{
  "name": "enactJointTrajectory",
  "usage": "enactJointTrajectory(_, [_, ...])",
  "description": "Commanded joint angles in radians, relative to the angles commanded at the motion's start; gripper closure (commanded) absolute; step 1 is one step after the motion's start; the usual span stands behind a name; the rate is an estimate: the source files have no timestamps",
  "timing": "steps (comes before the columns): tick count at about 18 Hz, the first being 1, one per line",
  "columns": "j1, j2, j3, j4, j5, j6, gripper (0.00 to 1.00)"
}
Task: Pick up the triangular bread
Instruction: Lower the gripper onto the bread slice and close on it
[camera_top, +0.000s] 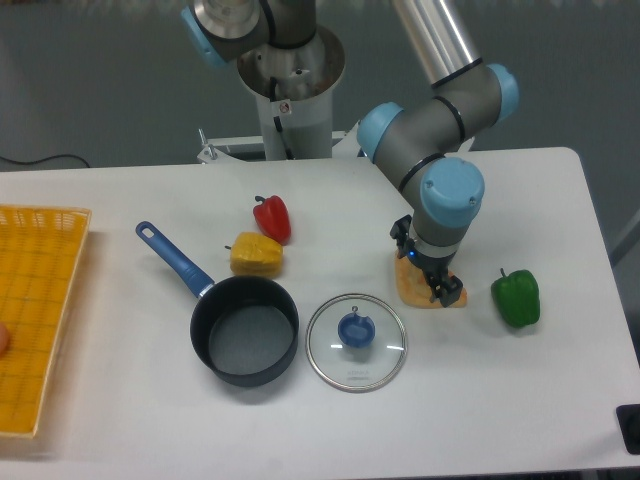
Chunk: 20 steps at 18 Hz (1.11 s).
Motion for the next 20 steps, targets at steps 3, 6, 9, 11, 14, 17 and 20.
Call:
enactJointTrajectory(3, [0.009, -0.011, 0.005, 0.005, 0.000, 0.026, 0.00])
enactJointTrajectory(6, [0.015, -0.020, 0.006, 0.023, 0.000, 0.034, 0.00])
enactJointTrajectory(9, [0.014, -0.022, 0.005, 0.035, 0.002, 0.035, 0.00])
enactJointTrajectory(11, [0.014, -0.022, 0.003, 0.047, 0.002, 0.035, 0.00])
enactJointTrajectory(14, [0.011, -0.029, 0.000, 0.055, 0.003, 0.035, 0.00])
enactJointTrajectory(17, [0.009, -0.037, -0.003, 0.057, 0.003, 0.035, 0.00])
enactJointTrajectory(20, [0.009, -0.041, -0.006, 0.055, 0.005, 0.035, 0.00])
